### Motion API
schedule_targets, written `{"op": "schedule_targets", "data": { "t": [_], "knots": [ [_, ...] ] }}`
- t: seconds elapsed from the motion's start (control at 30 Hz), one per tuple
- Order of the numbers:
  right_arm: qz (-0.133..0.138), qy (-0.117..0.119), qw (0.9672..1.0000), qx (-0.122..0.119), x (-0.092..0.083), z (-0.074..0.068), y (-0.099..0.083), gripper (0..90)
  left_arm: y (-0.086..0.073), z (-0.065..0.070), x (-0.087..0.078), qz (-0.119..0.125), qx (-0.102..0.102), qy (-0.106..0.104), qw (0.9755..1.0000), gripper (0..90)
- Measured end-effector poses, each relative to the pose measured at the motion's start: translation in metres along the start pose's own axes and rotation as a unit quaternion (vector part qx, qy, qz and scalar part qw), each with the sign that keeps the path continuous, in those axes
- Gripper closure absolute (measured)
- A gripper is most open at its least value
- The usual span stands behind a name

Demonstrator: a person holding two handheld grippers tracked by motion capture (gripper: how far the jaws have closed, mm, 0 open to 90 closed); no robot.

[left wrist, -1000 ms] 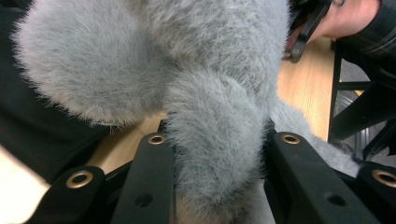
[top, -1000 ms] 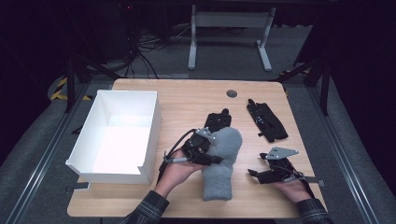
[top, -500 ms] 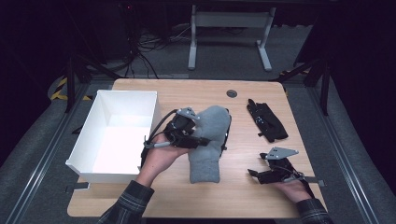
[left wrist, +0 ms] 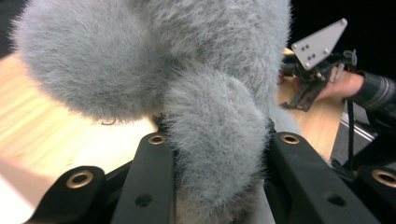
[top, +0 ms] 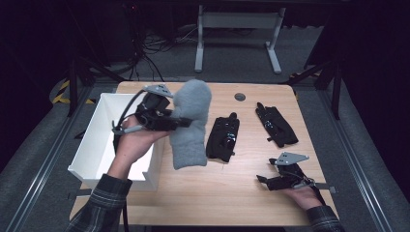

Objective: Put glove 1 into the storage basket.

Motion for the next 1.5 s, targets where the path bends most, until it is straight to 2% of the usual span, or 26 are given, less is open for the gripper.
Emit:
{"op": "schedule_targets", "data": {
  "t": [0.37,0.5,0.53,0.57,0.63,0.73,0.9,1.07,1.13,1.3,1.5],
  "knots": [
    [-0.001,-0.001,1.0,0.0,0.0,0.0,0.0,15.3,-0.004,-0.026,-0.059,0.022,-0.028,0.048,0.9982,71.7],
    [0.0,-0.001,1.0,0.001,0.0,0.0,0.0,15.2,-0.012,-0.035,-0.077,0.033,-0.042,0.064,0.9966,71.7],
    [0.0,-0.001,1.0,0.001,0.0,0.0,0.0,15.2,-0.016,-0.041,-0.085,0.033,-0.048,0.075,0.9954,71.7],
    [0.0,-0.001,1.0,0.001,0.0,0.0,0.0,15.2,-0.016,-0.041,-0.085,0.033,-0.048,0.075,0.9954,71.7],
    [-0.001,-0.002,1.0,0.001,0.0,0.0,0.0,15.2,-0.025,-0.05,-0.095,0.031,-0.058,0.093,0.9934,71.7],
    [0.0,-0.001,1.0,0.001,0.0,0.0,0.0,15.2,-0.037,-0.06,-0.102,0.028,-0.068,0.105,0.9918,71.8],
    [-0.001,-0.003,1.0,0.002,0.0,0.0,0.0,15.1,-0.058,-0.074,-0.102,0.012,-0.084,0.12,0.9891,71.7],
    [-0.001,-0.004,1.0,0.003,0.0,0.0,0.0,15.0,-0.078,-0.086,-0.091,-0.005,-0.097,0.13,0.9868,71.7],
    [-0.001,-0.005,1.0,0.003,0.0,0.0,0.0,15.0,-0.086,-0.09,-0.084,-0.014,-0.105,0.135,0.9851,71.7],
    [-0.001,-0.005,1.0,0.004,0.0,0.0,0.0,15.0,-0.101,-0.097,-0.072,-0.025,-0.121,0.134,0.9832,71.7],
    [-0.001,-0.005,1.0,0.004,0.0,0.0,0.0,15.0,-0.127,-0.113,-0.046,-0.046,-0.149,0.126,0.9797,71.6]
  ]
}}
Point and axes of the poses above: each handheld gripper's, and its own axes: x roughly forward along the jaws, y roughly out of its top, z roughly to its right, the point moved 1 cm from there along x, roughly forward along the jaws, and after that the axes turned 1 degree about -x, right-handed, at the moved point
